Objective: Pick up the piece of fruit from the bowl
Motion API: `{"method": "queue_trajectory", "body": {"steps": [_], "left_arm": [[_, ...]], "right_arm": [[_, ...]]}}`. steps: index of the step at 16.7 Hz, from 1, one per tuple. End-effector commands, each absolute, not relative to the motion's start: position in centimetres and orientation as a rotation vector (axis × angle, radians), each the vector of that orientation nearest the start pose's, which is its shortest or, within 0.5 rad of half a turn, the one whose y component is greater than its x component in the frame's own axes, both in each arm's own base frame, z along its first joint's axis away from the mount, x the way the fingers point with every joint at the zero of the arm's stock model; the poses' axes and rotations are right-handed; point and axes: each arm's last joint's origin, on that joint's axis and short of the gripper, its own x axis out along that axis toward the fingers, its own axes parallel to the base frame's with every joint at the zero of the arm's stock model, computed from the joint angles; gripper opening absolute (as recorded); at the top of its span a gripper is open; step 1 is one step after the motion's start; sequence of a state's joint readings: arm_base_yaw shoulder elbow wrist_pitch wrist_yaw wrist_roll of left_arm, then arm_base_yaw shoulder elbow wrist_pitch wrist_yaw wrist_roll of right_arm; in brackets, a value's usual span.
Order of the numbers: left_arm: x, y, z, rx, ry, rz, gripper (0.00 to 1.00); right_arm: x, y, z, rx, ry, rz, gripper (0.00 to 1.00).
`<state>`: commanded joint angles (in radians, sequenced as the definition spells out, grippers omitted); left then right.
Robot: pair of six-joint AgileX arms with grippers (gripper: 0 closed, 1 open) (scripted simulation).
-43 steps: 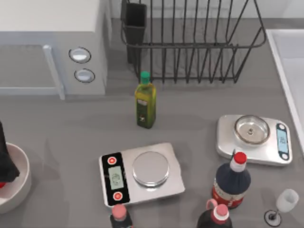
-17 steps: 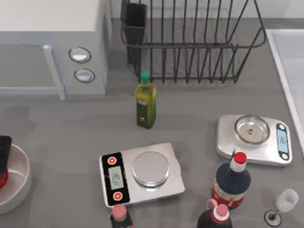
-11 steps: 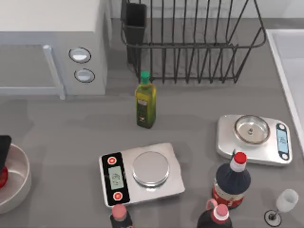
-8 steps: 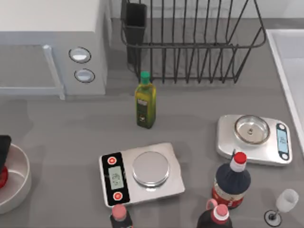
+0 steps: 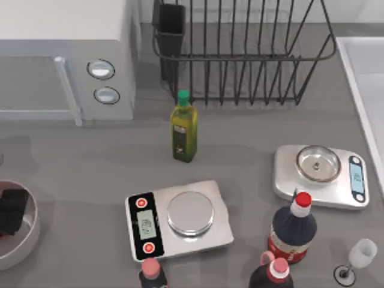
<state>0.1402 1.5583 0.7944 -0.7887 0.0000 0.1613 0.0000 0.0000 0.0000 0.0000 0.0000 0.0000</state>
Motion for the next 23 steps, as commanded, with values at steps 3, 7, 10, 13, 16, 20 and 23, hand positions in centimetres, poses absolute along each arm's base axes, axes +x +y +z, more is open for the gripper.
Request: {"method": "queue_trajectory", "body": {"steps": [3,7,10,13,16,20,23], "left_arm": [[23.6,3.4,11.4,0.017,1.564,-0.015,1.00],[23.5,3.4,10.9,0.016,1.571,-0.016,1.00],[23.5,3.4,10.9,0.016,1.571,-0.016,0.85],[23.5,3.4,10.9,0.016,1.571,-0.016,0.62],[23.5,3.4,10.9,0.016,1.571,-0.016,0.40],[23.5,3.4,10.9,0.016,1.571,-0.016,0.10],[23.5,3.4,10.9,0.016,1.571,-0.016,0.00]], "right_arm": [[10.6,-0.1,16.0,0.000,0.000,0.000,1.00],[10.6,-0.1,16.0,0.000,0.000,0.000,1.00],[10.6,-0.1,16.0,0.000,0.000,0.000,1.00],[10.6,-0.1,16.0,0.000,0.000,0.000,1.00],[10.6,-0.1,16.0,0.000,0.000,0.000,1.00],[10.6,-0.1,16.0,0.000,0.000,0.000,1.00],[10.6,-0.1,16.0,0.000,0.000,0.000,1.00]]}}
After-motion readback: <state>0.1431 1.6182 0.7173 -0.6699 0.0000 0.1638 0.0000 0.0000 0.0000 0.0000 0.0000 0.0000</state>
